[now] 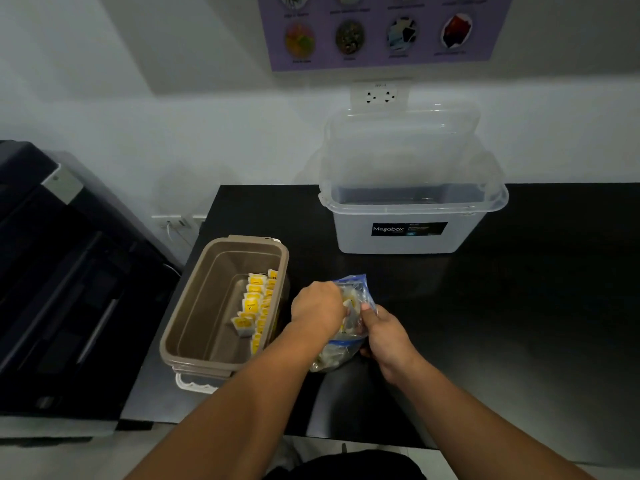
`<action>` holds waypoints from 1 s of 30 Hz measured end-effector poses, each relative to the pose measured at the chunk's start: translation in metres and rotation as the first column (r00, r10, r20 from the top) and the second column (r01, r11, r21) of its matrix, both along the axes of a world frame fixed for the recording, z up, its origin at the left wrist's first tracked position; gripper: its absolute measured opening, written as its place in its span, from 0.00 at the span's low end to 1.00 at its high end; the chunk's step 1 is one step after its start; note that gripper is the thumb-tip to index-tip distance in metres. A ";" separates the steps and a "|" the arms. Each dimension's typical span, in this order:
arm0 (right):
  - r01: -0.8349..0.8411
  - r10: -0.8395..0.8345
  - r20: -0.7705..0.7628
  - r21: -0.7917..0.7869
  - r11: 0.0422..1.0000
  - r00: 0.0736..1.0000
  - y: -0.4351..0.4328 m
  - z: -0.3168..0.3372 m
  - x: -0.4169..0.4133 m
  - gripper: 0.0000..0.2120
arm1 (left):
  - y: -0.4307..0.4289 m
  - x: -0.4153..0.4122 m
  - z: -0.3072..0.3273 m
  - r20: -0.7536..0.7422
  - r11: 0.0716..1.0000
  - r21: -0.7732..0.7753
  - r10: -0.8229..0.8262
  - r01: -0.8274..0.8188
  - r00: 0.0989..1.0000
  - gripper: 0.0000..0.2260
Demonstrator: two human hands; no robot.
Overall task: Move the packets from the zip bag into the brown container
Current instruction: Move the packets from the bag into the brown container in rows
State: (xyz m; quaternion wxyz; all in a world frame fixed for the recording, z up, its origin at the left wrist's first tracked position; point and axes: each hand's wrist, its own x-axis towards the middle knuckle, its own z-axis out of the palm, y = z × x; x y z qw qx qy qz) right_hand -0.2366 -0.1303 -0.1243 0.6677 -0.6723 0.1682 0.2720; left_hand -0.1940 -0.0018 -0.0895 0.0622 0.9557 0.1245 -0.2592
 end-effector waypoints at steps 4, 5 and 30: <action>-0.033 0.033 -0.017 -0.008 0.999 0.999 -0.007 -0.003 0.005 0.15 | -0.001 -0.008 0.001 0.040 0.990 -0.075 0.125 -0.122 0.991 0.12; -0.042 0.042 -0.021 -0.004 0.999 0.999 -0.008 -0.003 0.007 0.15 | 0.000 -0.010 0.002 0.072 0.984 -0.122 0.141 -0.132 0.987 0.10; -0.067 0.068 -0.042 0.026 0.997 0.997 -0.007 -0.006 0.018 0.15 | 0.016 -0.050 0.035 0.090 0.511 -0.824 0.544 -0.245 0.834 0.26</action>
